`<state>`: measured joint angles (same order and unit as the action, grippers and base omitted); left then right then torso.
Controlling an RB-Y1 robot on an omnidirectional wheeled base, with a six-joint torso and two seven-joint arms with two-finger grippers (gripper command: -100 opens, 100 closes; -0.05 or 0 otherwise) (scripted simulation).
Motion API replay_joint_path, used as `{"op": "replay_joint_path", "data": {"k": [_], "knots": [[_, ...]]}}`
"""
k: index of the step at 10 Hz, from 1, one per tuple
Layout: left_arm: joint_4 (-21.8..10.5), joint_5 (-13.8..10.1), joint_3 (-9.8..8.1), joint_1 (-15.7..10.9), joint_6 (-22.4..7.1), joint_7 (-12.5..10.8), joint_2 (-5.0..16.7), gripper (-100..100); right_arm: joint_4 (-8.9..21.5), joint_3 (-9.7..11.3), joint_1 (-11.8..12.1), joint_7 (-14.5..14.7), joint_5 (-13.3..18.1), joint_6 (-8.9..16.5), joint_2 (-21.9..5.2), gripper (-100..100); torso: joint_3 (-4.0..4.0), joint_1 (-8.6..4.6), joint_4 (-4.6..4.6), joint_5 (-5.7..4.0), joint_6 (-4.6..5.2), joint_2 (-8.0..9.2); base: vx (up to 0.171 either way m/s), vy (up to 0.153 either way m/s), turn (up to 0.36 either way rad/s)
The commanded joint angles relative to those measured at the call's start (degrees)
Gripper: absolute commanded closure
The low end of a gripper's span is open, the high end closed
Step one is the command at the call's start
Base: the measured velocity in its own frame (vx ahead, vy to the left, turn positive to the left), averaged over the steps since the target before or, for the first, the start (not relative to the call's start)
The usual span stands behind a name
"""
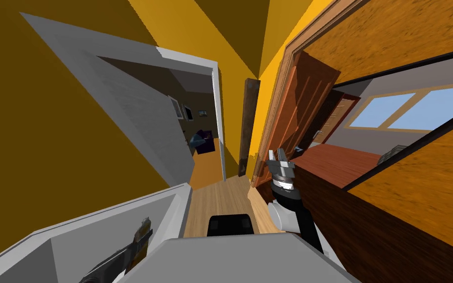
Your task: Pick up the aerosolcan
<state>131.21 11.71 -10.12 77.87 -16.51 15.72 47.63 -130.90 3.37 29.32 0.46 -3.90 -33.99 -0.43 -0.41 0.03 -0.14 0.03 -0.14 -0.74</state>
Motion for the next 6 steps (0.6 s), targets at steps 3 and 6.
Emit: {"op": "replay_joint_path", "data": {"k": [3, 6], "knots": [[-0.73, -0.56, 1.52, 0.51, -0.99, -0.39, 0.09, 0, 0.0, 0.0, 0.0, 0.0, 0.0, 0.0, 0.0, 0, 0.0, 0.06, 0.0, 0.0, 0.01, 0.01, 0.009, -0.016, 0.001], [-2.09, 2.51, 3.2, 0.28, 4.78, 2.57, 2.93, -100, 0.0, -0.02, 0.03, 0.0, 0.0, -0.01, -0.01, 0, -0.26, 0.38, -0.1, 0.08, -0.04, -0.46, 0.152, 0.084, 0.408]]}}
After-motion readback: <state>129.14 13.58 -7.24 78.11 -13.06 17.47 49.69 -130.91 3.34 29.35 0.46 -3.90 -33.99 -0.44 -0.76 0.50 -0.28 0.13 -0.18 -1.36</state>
